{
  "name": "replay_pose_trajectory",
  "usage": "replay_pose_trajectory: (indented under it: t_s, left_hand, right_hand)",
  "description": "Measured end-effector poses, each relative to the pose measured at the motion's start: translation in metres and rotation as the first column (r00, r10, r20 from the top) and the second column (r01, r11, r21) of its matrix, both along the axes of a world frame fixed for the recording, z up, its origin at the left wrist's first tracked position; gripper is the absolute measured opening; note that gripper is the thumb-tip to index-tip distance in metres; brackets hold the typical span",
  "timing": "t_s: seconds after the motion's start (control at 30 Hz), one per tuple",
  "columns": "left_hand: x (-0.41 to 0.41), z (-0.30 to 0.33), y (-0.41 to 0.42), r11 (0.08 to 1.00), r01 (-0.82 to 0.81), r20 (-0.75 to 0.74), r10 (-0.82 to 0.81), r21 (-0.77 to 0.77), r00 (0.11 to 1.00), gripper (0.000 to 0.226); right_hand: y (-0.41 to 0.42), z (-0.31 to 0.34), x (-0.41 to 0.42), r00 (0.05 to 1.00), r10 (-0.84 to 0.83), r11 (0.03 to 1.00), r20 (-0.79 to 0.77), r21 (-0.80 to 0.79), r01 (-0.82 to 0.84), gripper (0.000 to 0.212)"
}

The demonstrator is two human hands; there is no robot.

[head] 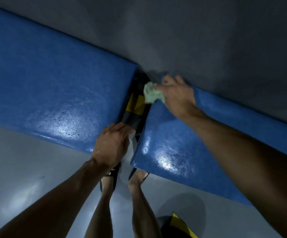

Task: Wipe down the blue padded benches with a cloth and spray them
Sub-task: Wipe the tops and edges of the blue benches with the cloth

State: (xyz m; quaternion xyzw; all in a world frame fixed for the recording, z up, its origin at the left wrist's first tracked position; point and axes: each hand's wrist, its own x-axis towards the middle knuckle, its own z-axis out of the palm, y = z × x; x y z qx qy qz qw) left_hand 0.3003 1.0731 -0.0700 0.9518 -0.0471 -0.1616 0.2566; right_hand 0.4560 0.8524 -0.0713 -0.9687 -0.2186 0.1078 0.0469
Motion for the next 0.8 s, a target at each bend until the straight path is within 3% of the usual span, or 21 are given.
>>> replay_pose_trajectory:
  t_s: [0.07, 0.17, 0.33, 0.4, 0.47, 0.57, 0.67, 0.8]
  left_hand:
    - [-0.002, -0.001, -0.002, 1.0, -0.025, -0.008, 0.024, -0.015, 1.0, 0.028]
    - [-0.004, -0.001, -0.002, 0.999, -0.02, -0.025, 0.019, -0.03, 1.0, 0.033]
    - [-0.007, 0.001, 0.005, 0.999, -0.007, -0.062, 0.005, -0.032, 0.998, 0.034]
    - [-0.007, 0.005, 0.006, 1.0, 0.003, -0.057, -0.005, -0.031, 0.998, 0.033]
    - [-0.007, 0.008, 0.007, 0.999, 0.013, -0.059, -0.015, -0.032, 0.998, 0.032]
    - [-0.008, 0.009, 0.009, 0.999, 0.031, -0.067, -0.033, -0.031, 0.997, 0.03]
    - [-0.009, 0.01, 0.006, 0.998, 0.048, -0.08, -0.05, -0.027, 0.996, 0.03]
    - [-0.013, 0.012, 0.007, 0.997, 0.056, -0.089, -0.061, -0.053, 0.994, 0.032]
  right_hand:
    - [0.011, -0.001, -0.005, 0.99, -0.142, 0.99, 0.026, -0.022, 0.142, 0.045]
    - [0.02, -0.01, -0.06, 0.995, -0.09, 0.995, 0.032, 0.049, 0.088, 0.041]
    - [0.016, -0.012, -0.169, 0.98, 0.197, 0.965, -0.014, 0.181, -0.191, 0.036]
    - [0.007, -0.004, -0.162, 0.91, 0.411, 0.905, -0.051, 0.144, -0.401, 0.04]
    - [-0.002, 0.001, -0.125, 0.876, 0.474, 0.879, -0.091, 0.107, -0.465, 0.058]
    - [-0.003, 0.007, -0.066, 0.981, 0.182, 0.982, -0.069, 0.058, -0.179, 0.058]
    - [0.014, 0.004, -0.07, 0.996, -0.083, 0.996, 0.031, 0.035, 0.082, 0.053]
    - [0.04, -0.011, -0.163, 0.993, -0.119, 0.977, 0.007, 0.18, 0.115, 0.03]
